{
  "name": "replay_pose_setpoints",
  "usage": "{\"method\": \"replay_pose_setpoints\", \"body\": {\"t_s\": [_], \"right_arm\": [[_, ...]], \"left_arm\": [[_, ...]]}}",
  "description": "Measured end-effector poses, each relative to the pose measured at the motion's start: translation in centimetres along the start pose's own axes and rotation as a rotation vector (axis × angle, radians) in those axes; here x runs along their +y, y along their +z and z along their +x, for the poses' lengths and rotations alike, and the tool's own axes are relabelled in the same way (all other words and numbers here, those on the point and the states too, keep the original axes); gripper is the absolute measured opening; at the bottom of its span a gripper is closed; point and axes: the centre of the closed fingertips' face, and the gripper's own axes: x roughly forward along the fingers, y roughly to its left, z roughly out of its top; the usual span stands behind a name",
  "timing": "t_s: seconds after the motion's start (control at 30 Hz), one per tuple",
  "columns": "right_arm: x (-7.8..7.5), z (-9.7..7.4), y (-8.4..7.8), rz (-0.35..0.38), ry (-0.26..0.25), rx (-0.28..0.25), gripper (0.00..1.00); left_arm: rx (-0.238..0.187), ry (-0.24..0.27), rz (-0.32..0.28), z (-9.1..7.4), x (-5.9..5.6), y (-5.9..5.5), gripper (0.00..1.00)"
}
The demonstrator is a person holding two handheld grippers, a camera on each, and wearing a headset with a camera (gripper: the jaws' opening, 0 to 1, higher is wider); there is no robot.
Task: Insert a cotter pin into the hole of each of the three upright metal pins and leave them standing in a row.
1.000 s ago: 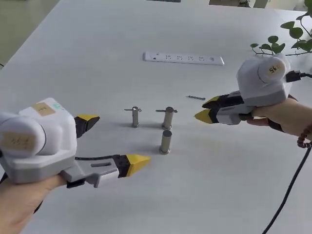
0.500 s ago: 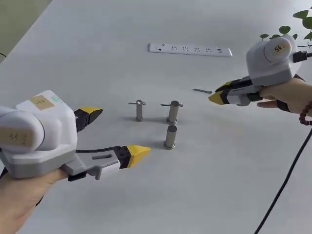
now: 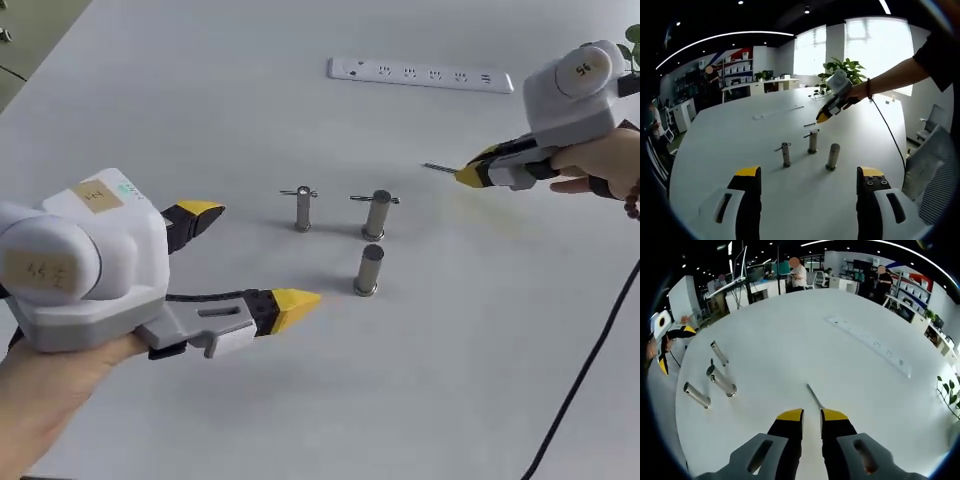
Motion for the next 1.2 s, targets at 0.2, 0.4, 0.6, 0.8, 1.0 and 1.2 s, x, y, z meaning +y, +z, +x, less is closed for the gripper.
{"method": "replay_pose_setpoints", "body": {"t_s": [0.2, 0.4, 0.6, 0.8, 1.0, 1.2], "right_arm": [[-0.6, 0.8, -0.1, 0.025, -0.014, 0.004, 0.06], [-0.5, 1.1, -0.6, 0.017, -0.015, 0.029, 0.05], [0.0, 1.2, -0.5, 0.013, -0.001, 0.035, 0.02], [0.1, 1.3, -0.4, -0.035, 0.007, 0.090, 0.01], [0.4, 1.3, -0.2, -0.153, 0.002, 0.147, 0.00], [0.4, 1.3, -0.1, -0.219, -0.011, 0.180, 0.00]], "left_arm": [[-0.007, -0.003, -0.014, 0.3, 0.1, -0.1, 0.77], [0.006, -0.006, -0.015, 0.3, 0.2, -0.5, 0.76], [0.013, -0.005, -0.018, 0.1, 0.2, -0.8, 0.76], [0.021, -0.014, -0.010, 0.0, 0.0, -0.7, 0.76], [0.021, -0.014, -0.008, 0.0, -0.1, -0.5, 0.76], [0.026, -0.022, -0.001, 0.1, -0.3, -0.5, 0.76]]}}
